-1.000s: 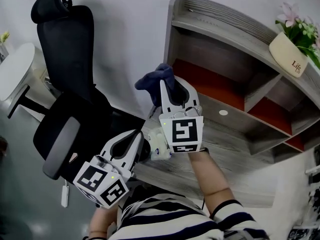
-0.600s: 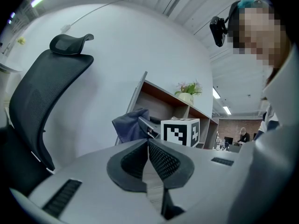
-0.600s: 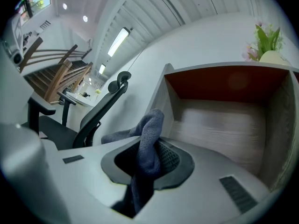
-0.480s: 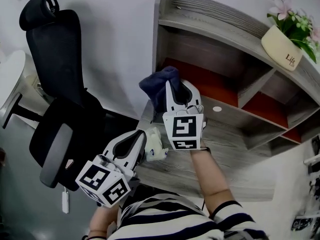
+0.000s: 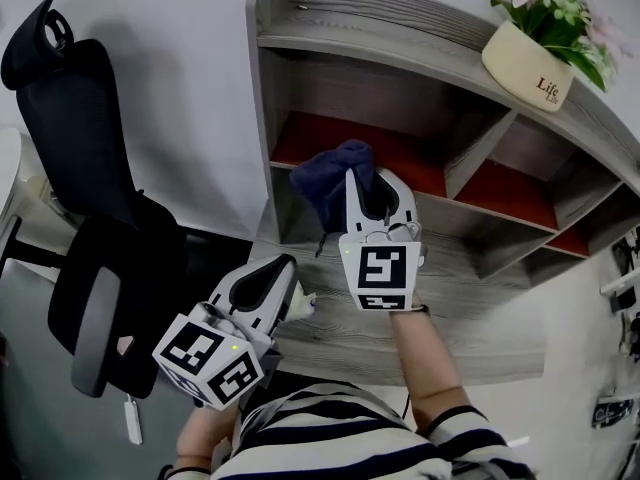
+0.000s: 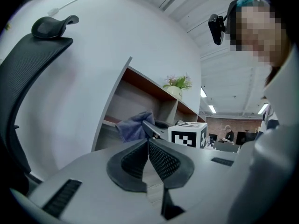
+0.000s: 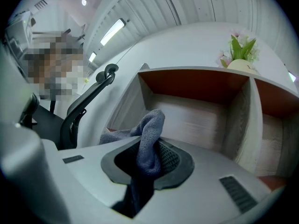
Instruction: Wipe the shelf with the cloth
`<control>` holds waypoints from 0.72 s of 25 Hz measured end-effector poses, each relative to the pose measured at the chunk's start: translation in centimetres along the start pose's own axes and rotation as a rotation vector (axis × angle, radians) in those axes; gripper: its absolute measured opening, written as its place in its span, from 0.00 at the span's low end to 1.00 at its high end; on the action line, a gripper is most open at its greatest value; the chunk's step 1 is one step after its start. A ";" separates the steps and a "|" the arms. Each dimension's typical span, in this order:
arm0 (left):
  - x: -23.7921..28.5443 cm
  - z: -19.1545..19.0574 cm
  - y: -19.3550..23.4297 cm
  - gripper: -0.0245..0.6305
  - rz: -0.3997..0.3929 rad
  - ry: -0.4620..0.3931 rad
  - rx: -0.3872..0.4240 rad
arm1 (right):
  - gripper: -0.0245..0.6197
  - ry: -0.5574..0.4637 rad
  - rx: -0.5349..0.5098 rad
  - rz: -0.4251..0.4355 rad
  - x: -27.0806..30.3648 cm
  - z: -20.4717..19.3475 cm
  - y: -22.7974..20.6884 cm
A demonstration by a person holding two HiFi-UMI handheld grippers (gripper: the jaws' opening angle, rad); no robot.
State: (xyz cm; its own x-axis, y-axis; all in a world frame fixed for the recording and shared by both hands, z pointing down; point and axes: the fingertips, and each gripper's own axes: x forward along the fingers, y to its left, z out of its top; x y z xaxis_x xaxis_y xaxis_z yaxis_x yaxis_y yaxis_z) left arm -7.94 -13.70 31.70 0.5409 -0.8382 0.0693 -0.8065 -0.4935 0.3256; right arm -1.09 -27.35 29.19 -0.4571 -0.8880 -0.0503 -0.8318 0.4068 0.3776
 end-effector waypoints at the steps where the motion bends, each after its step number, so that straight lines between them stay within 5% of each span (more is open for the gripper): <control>1: 0.3 -0.1 -0.3 0.07 -0.012 0.003 0.000 | 0.15 0.006 -0.002 -0.015 -0.4 -0.2 -0.6; 18: 4.9 -1.5 -4.8 0.07 -0.196 0.061 0.005 | 0.15 0.120 -0.045 -0.243 -6.9 -4.3 -9.5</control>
State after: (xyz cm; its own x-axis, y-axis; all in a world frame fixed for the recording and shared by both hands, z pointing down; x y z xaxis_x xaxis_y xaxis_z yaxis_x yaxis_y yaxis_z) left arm -1.06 -15.09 31.94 0.7012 -0.7102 0.0623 -0.6853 -0.6474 0.3335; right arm 11.34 -26.06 29.95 -0.2032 -0.9785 -0.0353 -0.8964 0.1714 0.4087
